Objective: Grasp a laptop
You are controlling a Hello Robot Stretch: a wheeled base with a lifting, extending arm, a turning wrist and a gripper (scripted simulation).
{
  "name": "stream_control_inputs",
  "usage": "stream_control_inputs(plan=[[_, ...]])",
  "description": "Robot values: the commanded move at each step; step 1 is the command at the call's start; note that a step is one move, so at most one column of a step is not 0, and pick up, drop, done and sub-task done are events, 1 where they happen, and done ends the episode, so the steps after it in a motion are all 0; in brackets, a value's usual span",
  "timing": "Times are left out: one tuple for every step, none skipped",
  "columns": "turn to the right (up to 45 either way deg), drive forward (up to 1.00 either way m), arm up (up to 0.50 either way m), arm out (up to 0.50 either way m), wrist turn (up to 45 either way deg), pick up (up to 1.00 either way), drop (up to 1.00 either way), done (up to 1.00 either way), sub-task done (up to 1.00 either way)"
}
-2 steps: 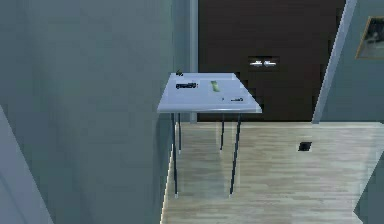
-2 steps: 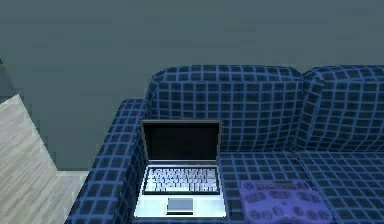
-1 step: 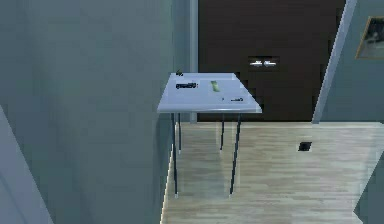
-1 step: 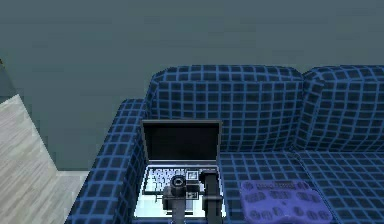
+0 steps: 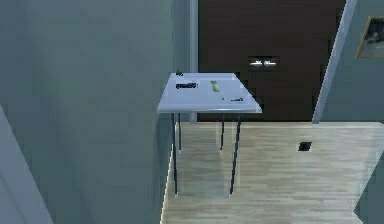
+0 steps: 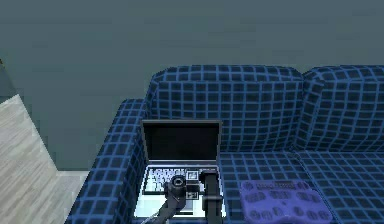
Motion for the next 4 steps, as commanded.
stream_control_inputs(plan=[[0.0, 0.00, 0.00, 0.00, 45.0, 0.00, 0.00, 0.00, 0.00], [0.0, 0.00, 0.00, 0.00, 45.0, 0.00, 0.00, 0.00, 0.00], [0.0, 0.00, 0.00, 0.00, 36.0, 0.00, 0.00, 0.00, 0.00], [0.0, 0.00, -0.30, 0.00, 0.0, 0.00, 0.00, 0.00, 0.00]])
